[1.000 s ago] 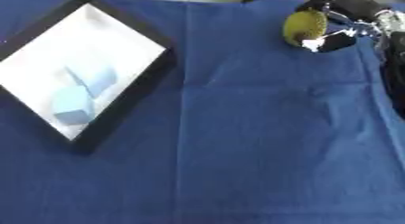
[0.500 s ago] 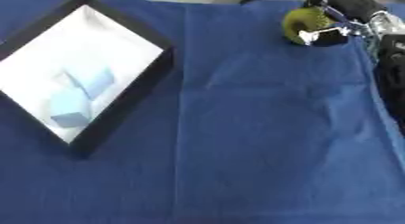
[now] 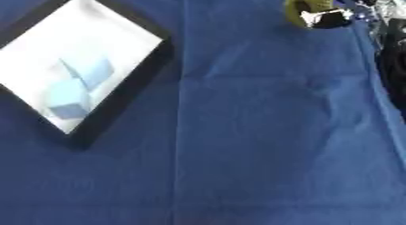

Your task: Pick up objects on the table and place them in the box.

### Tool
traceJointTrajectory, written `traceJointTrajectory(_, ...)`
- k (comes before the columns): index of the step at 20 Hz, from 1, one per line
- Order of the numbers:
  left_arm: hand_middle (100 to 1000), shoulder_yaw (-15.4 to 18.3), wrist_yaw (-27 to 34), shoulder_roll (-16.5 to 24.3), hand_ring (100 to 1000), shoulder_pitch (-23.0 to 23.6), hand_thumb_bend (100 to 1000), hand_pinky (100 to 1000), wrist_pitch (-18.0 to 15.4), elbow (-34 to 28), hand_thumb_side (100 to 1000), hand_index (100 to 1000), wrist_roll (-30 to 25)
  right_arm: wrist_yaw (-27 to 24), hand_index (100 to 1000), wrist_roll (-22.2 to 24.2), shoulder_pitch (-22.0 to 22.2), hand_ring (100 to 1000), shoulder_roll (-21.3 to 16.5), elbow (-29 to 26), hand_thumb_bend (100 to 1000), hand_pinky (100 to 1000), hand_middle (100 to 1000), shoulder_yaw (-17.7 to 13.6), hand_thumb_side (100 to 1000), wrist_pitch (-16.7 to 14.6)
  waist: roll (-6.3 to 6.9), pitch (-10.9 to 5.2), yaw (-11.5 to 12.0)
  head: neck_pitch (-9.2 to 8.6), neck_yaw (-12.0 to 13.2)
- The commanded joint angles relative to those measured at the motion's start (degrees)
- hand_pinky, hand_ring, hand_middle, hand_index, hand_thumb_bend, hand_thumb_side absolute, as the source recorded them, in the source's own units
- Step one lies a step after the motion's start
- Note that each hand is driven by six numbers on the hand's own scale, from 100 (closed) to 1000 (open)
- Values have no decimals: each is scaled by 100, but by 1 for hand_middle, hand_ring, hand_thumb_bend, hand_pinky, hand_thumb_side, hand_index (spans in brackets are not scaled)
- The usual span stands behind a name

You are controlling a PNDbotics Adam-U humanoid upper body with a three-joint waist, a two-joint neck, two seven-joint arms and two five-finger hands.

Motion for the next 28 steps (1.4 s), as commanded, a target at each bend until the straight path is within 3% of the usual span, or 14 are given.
traceJointTrajectory(1,907,34,55,160,1000,15,100,657,49,-71,610,660,5,-494,586,-74,-98,687,-219,-366,100,800,466,95,351,-339,1,-337,-22,91,47)
traceJointTrajectory(10,905,12,121,191,1000,56,100,656,106,-84,607,660,9,-2383,588,1297,-136,676,-261,-1176,100,805,466,220,281,-339,1,-513,-73,192,57)
traceJointTrajectory(14,904,4,146,190,1000,67,100,656,128,-77,606,659,11,-3652,586,2250,-368,672,-38,-1555,100,813,464,180,188,-339,17,-578,-95,225,34)
traceJointTrajectory(19,903,-37,224,164,1000,59,100,657,151,-90,603,659,14,-4910,580,3472,-942,663,706,-1828,100,779,463,44,131,-339,85,-702,-81,305,-66)
traceJointTrajectory(20,904,-45,238,161,1000,59,100,657,158,-89,603,659,11,-5021,580,3609,-1030,661,850,-1861,165,771,466,12,230,-339,94,-722,-73,315,-84)
traceJointTrajectory(21,903,-55,244,157,1000,54,100,657,167,-89,602,660,8,-5109,579,3712,-1116,661,1016,-1901,120,769,464,-9,118,-339,101,-748,-55,329,-117)
traceJointTrajectory(28,905,-76,322,146,1000,54,100,657,214,-101,602,660,-4,-5325,574,4021,-1475,660,2037,-2006,100,781,461,-139,100,-180,86,-849,75,372,-248)
